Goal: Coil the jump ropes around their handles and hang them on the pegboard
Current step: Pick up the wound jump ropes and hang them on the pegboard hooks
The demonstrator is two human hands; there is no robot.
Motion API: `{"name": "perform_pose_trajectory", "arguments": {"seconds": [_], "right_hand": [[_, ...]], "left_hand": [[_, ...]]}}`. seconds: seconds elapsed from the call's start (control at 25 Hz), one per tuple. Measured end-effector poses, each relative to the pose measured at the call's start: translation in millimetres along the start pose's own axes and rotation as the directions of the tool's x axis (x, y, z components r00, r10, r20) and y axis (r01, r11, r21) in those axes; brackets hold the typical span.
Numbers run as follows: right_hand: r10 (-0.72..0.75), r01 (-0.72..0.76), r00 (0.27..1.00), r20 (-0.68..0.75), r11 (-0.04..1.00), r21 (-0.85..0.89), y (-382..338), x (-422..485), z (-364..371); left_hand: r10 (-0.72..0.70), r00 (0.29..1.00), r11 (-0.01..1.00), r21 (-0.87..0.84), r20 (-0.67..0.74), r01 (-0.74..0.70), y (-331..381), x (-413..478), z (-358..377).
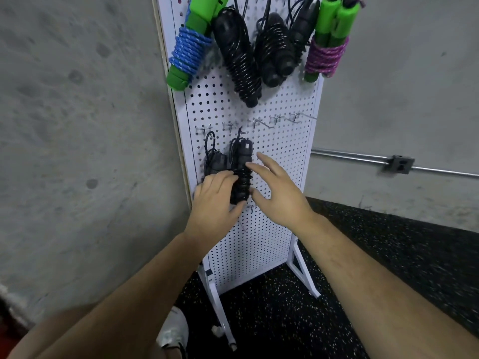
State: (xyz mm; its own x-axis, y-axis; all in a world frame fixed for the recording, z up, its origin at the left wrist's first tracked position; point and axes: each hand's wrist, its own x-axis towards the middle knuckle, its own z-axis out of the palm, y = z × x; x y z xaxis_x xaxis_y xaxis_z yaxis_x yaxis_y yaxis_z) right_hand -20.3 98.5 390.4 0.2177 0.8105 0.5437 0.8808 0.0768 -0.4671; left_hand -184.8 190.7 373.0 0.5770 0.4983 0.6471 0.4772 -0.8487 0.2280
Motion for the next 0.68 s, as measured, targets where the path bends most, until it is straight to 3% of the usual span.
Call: {"name": "perform_pose_trajectory", "arguments": {"seconds": [0.4,0.52,0.68], "right_hand": [[0.006,0.016,0.996,0.088,0.968,-0.249,-7.3,-62.9,2.1],[0.023,0.038,0.980,0.200,0.954,-0.297,2.8,-96.7,13.9],[0.169,-0.068,0.948,0.271,0.935,-0.347,32.0,-143.3,40.9]], "left_hand": [[0.175,0.984,0.984,0.045,-0.032,-0.174,8.8,-45.1,2.4],[0.209,0.975,0.978,-0.009,0.069,-0.209,15.6,-74.5,25.9],[0.072,0.937,0.997,-0.050,0.341,-0.058,25.6,-104.6,66.3]]}}
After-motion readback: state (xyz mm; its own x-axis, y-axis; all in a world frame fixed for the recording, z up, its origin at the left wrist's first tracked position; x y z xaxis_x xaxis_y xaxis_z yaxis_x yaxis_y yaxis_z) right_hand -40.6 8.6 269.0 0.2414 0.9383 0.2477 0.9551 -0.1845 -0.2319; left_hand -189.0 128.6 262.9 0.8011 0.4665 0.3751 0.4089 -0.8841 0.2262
